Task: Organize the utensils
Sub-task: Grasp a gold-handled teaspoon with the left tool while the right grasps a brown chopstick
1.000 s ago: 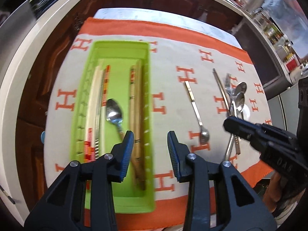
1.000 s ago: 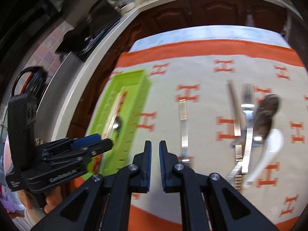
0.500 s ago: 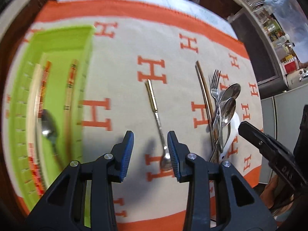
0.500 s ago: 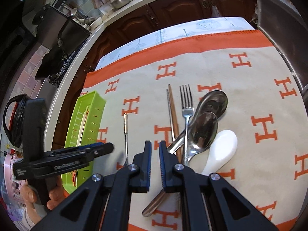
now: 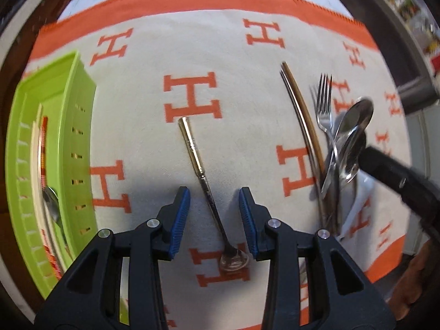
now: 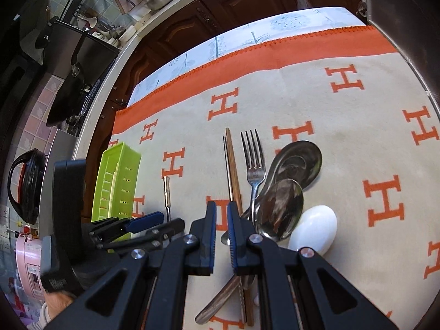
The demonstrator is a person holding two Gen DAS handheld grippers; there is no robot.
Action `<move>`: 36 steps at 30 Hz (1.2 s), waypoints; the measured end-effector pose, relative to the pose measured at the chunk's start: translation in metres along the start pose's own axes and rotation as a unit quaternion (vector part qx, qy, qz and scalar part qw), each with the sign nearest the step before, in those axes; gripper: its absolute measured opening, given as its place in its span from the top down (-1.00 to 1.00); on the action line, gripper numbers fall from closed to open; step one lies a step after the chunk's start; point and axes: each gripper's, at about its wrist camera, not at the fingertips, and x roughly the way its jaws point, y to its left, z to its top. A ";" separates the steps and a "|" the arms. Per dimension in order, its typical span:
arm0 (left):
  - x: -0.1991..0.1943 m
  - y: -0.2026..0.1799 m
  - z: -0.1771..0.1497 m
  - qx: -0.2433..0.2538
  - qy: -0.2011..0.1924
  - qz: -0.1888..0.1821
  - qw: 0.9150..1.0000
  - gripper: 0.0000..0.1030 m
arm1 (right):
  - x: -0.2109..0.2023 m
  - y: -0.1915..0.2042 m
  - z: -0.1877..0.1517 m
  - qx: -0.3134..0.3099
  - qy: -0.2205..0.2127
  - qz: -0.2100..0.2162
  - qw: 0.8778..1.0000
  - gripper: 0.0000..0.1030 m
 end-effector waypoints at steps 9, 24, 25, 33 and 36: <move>0.004 -0.008 0.004 -0.003 -0.002 -0.036 0.999 0.96 | 0.028 0.001 0.019 -0.005 0.047 -0.018 0.999 0.84; 0.005 0.020 -0.021 -0.028 0.005 -0.085 0.996 0.96 | 0.061 0.018 0.021 -0.043 0.109 -0.096 0.988 0.84; 0.004 0.022 -0.023 -0.030 0.005 -0.088 0.996 0.96 | 0.063 0.018 0.020 -0.043 0.119 -0.092 0.988 0.81; -0.011 0.052 -0.043 -0.043 -0.002 -0.102 0.994 0.96 | 0.060 0.006 0.010 0.028 0.128 -0.030 0.991 0.86; -0.017 0.056 -0.043 -0.047 -0.011 -0.106 0.993 0.96 | 0.054 0.007 0.004 0.052 0.119 0.015 0.991 0.88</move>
